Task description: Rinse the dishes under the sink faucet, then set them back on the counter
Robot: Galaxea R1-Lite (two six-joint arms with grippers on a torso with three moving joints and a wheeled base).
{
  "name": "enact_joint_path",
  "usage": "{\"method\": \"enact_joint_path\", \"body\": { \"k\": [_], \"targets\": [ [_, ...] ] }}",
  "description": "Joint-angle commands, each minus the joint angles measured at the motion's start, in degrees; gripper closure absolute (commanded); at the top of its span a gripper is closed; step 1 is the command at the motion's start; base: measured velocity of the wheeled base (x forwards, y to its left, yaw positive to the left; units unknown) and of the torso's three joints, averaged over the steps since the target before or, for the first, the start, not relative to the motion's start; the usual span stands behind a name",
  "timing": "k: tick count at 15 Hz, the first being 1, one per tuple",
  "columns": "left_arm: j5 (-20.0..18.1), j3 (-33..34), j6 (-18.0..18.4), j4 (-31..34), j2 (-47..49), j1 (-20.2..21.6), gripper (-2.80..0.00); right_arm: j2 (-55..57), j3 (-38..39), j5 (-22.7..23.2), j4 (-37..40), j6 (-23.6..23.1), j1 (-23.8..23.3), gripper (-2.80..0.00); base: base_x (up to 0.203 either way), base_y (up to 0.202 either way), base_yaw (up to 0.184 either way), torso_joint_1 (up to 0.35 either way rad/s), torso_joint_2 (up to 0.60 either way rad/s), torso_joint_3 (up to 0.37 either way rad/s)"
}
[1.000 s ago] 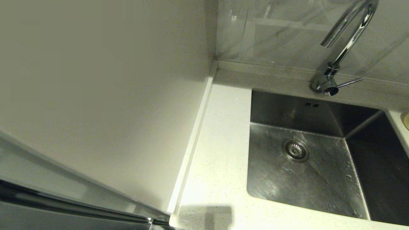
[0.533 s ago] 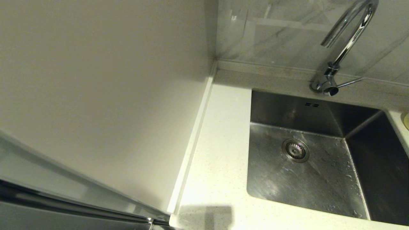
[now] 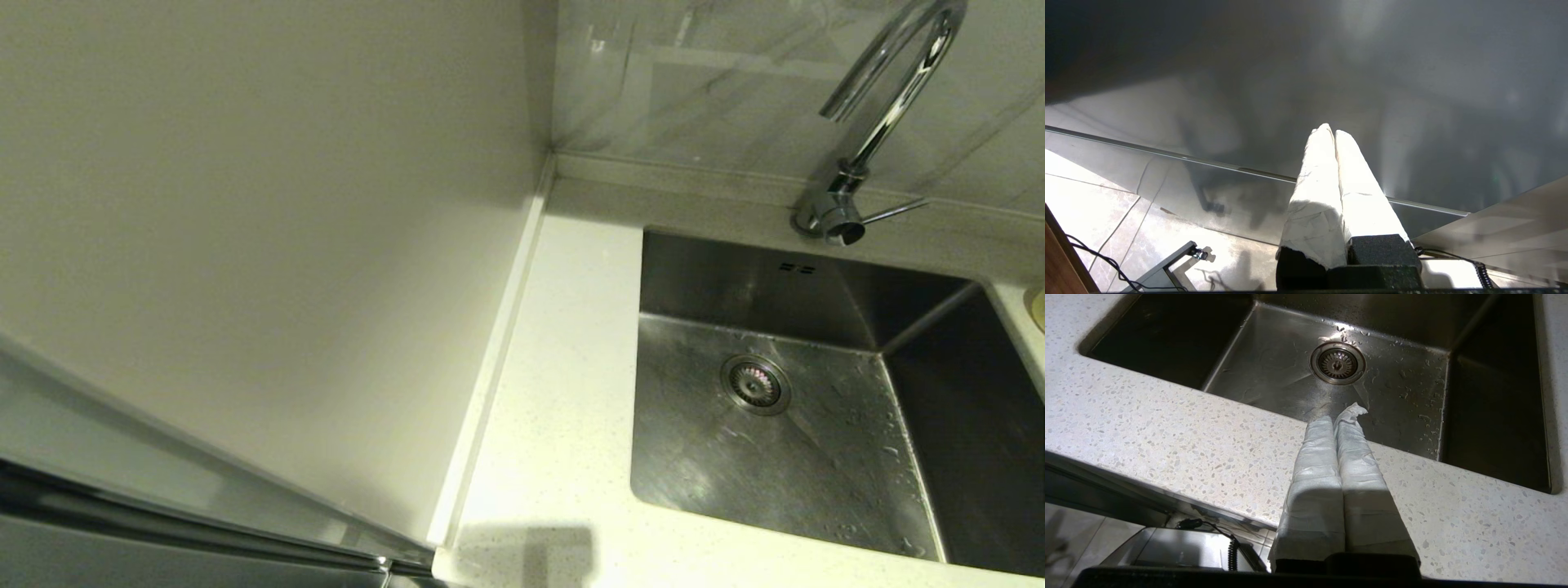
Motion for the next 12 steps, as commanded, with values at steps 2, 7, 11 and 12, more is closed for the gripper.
{"method": "enact_joint_path", "body": {
  "k": [2, 7, 11, 12],
  "targets": [
    [0.0, 0.0, 0.0, 0.0, -0.2, 0.0, 0.00, 0.1, 0.0, 0.0, 0.0, 0.0, 0.0, 0.00, 0.000, 0.000, 0.000, 0.000, 0.00, 0.000],
    [0.0, 0.0, 0.0, 0.0, -0.2, 0.0, 0.00, 0.1, 0.0, -0.1, -0.1, 0.9, 0.0, 0.00, 0.000, 0.000, 0.000, 0.000, 0.00, 0.000],
    [0.1, 0.0, 0.0, 0.0, -0.2, 0.0, 0.00, 0.1, 0.0, -0.3, -0.1, 0.9, 0.0, 0.00, 0.000, 0.000, 0.000, 0.000, 0.00, 0.000],
    [0.0, 0.0, 0.0, 0.0, -0.2, 0.0, 0.00, 0.1, 0.0, -0.3, -0.1, 0.9, 0.0, 0.00, 0.000, 0.000, 0.000, 0.000, 0.00, 0.000]
  ]
}}
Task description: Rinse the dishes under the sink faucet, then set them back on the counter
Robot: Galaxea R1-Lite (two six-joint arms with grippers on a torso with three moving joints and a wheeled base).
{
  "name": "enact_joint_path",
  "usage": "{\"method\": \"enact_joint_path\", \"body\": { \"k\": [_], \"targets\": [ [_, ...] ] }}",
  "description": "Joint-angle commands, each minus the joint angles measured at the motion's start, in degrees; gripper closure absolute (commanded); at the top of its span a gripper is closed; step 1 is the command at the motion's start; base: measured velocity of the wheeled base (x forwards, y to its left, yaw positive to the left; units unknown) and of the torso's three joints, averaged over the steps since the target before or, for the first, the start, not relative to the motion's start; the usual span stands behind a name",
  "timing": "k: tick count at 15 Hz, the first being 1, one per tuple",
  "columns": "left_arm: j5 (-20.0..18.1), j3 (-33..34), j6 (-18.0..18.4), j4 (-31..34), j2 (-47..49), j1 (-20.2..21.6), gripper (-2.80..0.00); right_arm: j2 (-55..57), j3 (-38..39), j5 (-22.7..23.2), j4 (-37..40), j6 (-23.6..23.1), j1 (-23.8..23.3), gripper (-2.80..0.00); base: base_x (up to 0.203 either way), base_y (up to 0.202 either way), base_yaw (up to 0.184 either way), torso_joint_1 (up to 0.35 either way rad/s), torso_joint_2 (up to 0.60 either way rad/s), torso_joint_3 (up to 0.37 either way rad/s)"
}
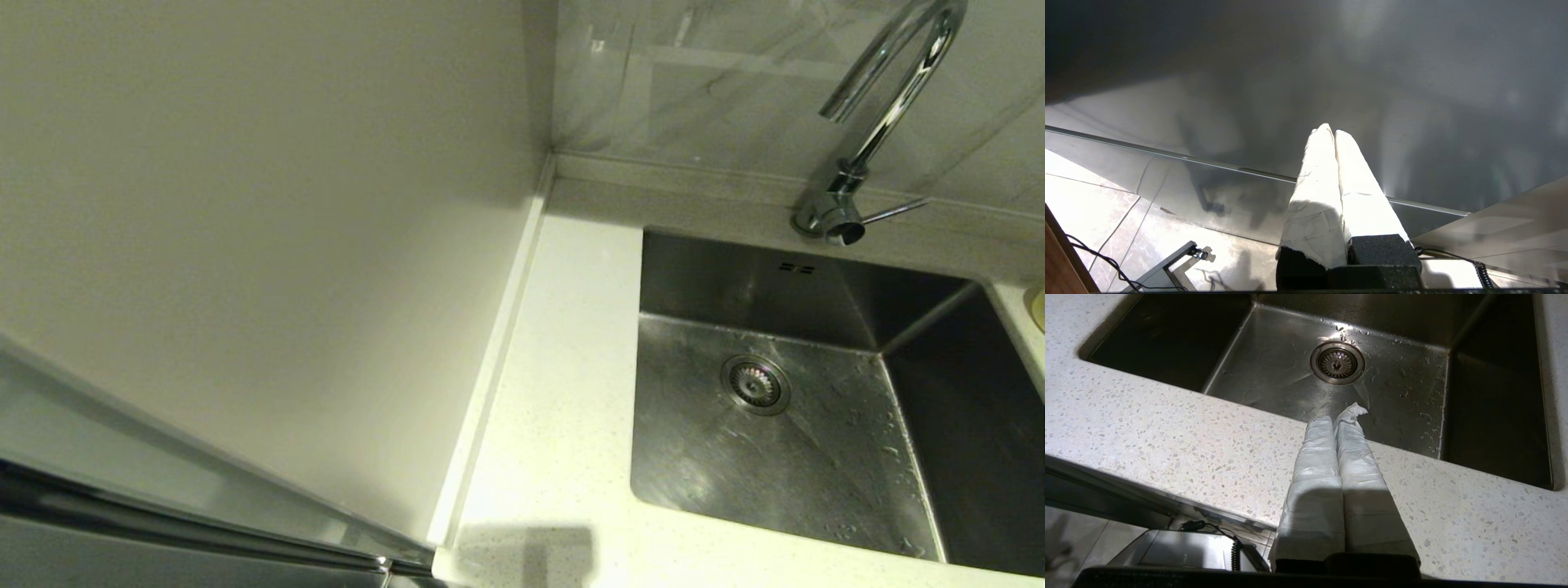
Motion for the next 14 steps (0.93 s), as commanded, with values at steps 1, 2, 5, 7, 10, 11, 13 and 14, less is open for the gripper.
{"method": "enact_joint_path", "body": {
  "k": [1, 2, 5, 7, 10, 11, 13, 14],
  "targets": [
    [0.0, 0.0, 0.0, 0.0, -0.2, 0.0, 0.00, 0.1, 0.0, 0.0, 0.0, 0.0, 0.0, 0.00, 0.000, 0.000, 0.000, 0.000, 0.00, 0.000],
    [0.0, 0.0, 0.0, 0.0, -0.2, 0.0, 0.00, 0.1, 0.0, 0.0, 0.0, 0.0, 0.0, 0.00, 0.000, 0.000, 0.000, 0.000, 0.00, 0.000],
    [0.1, 0.0, 0.0, 0.0, -0.2, 0.0, 0.00, 0.1, 0.0, 0.0, 0.0, 0.0, 0.0, 0.00, 0.000, 0.000, 0.000, 0.000, 0.00, 0.000],
    [0.0, 0.0, 0.0, 0.0, -0.2, 0.0, 0.00, 0.1, 0.0, 0.0, 0.0, -0.1, 0.0, 0.00, 0.000, 0.000, 0.000, 0.000, 0.00, 0.000],
    [0.0, 0.0, 0.0, 0.0, -0.2, 0.0, 0.00, 0.1, 0.0, 0.0, 0.0, -0.1, 0.0, 0.00, 0.000, 0.000, 0.000, 0.000, 0.00, 0.000],
    [0.1, 0.0, 0.0, 0.0, -0.3, 0.0, 0.00, 0.1, 0.0, 0.0, 0.0, -0.1, 0.0, 0.00, 0.000, 0.000, 0.000, 0.000, 0.00, 0.000],
    [0.0, 0.0, 0.0, 0.0, -0.2, 0.0, 0.00, 0.1, 0.0, 0.0, 0.0, 0.0, 0.0, 0.00, 0.000, 0.000, 0.000, 0.000, 0.00, 0.000],
    [0.0, 0.0, 0.0, 0.0, -0.2, 0.0, 0.00, 0.1, 0.0, 0.0, 0.0, 0.0, 0.0, 0.00, 0.000, 0.000, 0.000, 0.000, 0.00, 0.000]
  ]
}}
